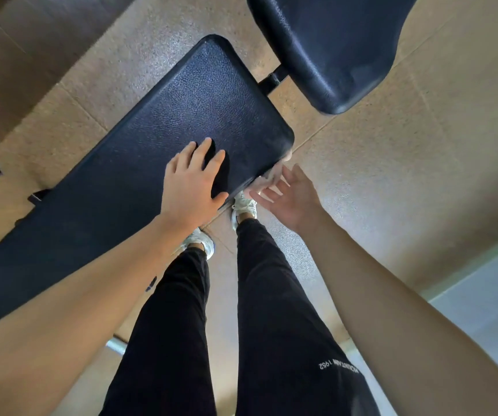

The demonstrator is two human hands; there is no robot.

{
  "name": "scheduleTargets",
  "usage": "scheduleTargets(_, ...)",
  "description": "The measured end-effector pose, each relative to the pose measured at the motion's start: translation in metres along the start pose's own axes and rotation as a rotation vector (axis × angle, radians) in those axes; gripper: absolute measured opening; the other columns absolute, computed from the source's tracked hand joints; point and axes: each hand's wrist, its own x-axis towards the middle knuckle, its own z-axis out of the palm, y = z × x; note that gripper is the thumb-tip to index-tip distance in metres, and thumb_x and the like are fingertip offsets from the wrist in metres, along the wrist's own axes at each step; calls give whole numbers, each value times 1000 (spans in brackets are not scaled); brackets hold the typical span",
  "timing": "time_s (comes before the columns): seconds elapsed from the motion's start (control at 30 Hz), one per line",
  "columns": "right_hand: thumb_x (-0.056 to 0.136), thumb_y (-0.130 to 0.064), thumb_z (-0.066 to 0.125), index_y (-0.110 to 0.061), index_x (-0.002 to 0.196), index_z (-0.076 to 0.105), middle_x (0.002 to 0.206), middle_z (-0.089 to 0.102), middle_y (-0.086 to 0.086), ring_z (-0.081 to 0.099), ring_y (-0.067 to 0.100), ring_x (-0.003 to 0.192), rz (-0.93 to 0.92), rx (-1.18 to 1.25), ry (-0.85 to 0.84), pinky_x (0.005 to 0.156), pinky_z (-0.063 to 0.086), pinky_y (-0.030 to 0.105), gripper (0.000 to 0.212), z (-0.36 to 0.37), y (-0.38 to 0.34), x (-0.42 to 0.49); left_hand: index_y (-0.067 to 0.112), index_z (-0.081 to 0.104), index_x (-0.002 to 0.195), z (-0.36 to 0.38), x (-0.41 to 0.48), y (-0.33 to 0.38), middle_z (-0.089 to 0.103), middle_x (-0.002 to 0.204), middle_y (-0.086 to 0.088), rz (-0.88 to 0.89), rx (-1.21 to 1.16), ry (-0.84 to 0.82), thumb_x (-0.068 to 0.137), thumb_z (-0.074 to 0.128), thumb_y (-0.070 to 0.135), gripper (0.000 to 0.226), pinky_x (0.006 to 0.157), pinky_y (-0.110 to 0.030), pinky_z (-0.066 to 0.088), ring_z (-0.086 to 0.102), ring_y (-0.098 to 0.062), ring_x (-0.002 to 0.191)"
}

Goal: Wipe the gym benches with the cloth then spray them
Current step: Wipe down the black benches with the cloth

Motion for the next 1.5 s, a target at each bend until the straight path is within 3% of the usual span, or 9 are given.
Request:
scheduleTargets(0.2,105,-39,46,-15,118,66,132,61,13,57,37,127,73,48,37,107,45,62,34,6,35,-7,16,50,148,30,-69,-22,42,159,-16,-126,-33,-10,83,77,38,74,102,-56,44,43,-41,141)
scheduleTargets(0.3,104,-43,48,-19,130,61,143,55,10,55,37,130,87,47,50,107,44,63,38,9,56,-8,15,48,149,44,-103,-41,39,159,-17,-220,-51,-5,85,74,32,71,100,-58,47,41,-41,141)
scheduleTargets(0.4,105,-48,44,-25,150,45,154,44,7,47,38,138,109,11,63,96,53,60,51,13,79,-9,17,43,153,56,-131,-60,34,161,-20,-319,-62,-32,87,73,32,74,100,-63,47,35,-46,143)
scheduleTargets(0.6,106,-48,38,-22,158,33,163,33,9,38,40,145,107,-118,63,81,56,56,58,20,128,-12,25,43,155,67,-147,-76,32,165,-15,-320,-172,-29,89,72,41,73,104,-65,46,30,-46,147)
scheduleTargets(0.77,104,-51,44,-20,153,42,154,44,10,49,37,135,102,-177,60,88,57,57,58,24,159,-17,26,36,158,73,-153,-84,23,168,-12,-275,-163,-57,85,71,53,85,109,-63,43,25,-45,150)
scheduleTargets(0.87,105,-51,42,-8,131,58,143,55,13,56,37,128,71,-233,51,98,52,58,53,22,172,-18,25,29,161,77,-154,-83,12,171,-12,-241,-144,-85,86,67,56,89,117,-64,32,15,-45,154)
scheduleTargets(1.07,106,-50,43,-12,122,60,139,56,11,55,38,126,42,-233,104,103,48,60,45,26,200,-18,19,36,158,77,-175,-97,20,170,-9,-232,-266,-47,92,68,40,77,122,-54,29,17,-35,156)
scheduleTargets(1.33,103,-40,49,-15,93,59,130,59,8,55,38,126,112,-324,71,94,53,56,29,29,237,-21,15,40,155,100,-274,-143,28,166,-17,-640,-245,23,87,73,31,78,111,-58,41,29,-46,148)
scheduleTargets(1.5,102,-33,46,-14,115,62,131,59,7,57,38,125,141,-392,51,109,43,57,28,31,270,-28,24,21,162,136,-334,-158,11,170,-18,-912,-325,-87,88,70,44,92,114,-64,34,18,-49,151)
